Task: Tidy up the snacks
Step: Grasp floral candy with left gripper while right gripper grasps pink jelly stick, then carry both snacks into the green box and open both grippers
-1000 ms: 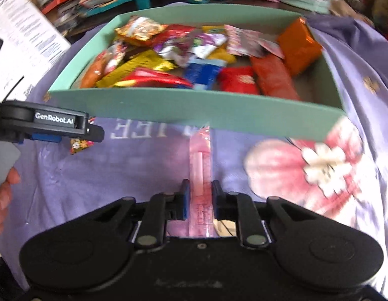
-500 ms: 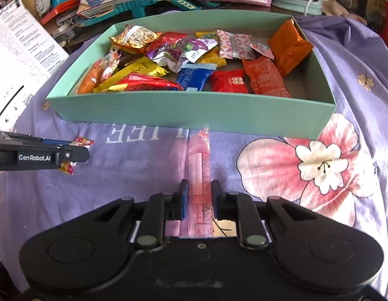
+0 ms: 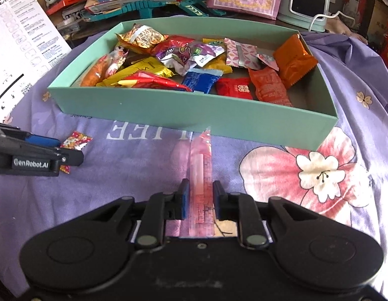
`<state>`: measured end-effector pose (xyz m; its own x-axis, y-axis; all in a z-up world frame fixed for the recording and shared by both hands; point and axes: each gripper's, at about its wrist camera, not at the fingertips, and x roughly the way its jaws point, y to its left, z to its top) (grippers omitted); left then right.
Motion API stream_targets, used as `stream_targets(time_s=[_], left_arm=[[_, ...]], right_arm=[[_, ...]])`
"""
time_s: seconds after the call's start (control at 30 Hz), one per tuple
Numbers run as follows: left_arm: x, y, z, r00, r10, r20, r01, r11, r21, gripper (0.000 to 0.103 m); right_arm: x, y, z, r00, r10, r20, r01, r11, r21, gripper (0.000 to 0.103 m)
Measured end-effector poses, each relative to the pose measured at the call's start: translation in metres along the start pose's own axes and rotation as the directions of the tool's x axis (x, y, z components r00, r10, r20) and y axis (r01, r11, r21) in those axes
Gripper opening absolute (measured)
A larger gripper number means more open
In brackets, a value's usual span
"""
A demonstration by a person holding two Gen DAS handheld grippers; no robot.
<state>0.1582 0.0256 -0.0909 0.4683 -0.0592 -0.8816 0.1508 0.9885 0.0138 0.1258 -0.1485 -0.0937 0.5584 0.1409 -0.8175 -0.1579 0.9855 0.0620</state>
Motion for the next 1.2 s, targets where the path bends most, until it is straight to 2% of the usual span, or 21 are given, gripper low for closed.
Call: stream_targets(time_s=[0.17,0.37,0.67,0.97,1.2], left_arm=[[-0.008,-0.002,-0.006,0.999,-0.033,-0.014,0.033,0.999,-0.003,0.024],[-0.025,-0.002,-0.012,0.997,-0.074,-0.003,0.074,0.997,-0.01,0.024],[-0.068,-0.008,0.004,0.984,-0.153,0.087,0.152,0.988,0.012,0.024],[-0.077,-0.019,0.074,0.973,-0.165,0.164,0.159,0.986,0.047,0.024],[-0.051,-0.032,0.137,0.974,-0.167,0.154,0.161,0.986,0.052,0.024]], right_arm=[[-0.008,-0.006,-0.006,1.0,0.022,-0.008,-0.021,0.997,0.078,0.017],[-0.025,-0.008,-0.011,0.999,0.041,-0.007,-0.04,0.993,0.107,0.017],[-0.061,-0.015,0.004,0.997,0.049,0.051,-0.055,0.993,0.106,0.017],[-0.075,-0.045,0.052,0.993,0.025,0.118,-0.042,0.989,0.144,0.017],[-0.051,-0.078,0.101,0.992,0.008,0.128,-0.033,0.98,0.196,0.017]])
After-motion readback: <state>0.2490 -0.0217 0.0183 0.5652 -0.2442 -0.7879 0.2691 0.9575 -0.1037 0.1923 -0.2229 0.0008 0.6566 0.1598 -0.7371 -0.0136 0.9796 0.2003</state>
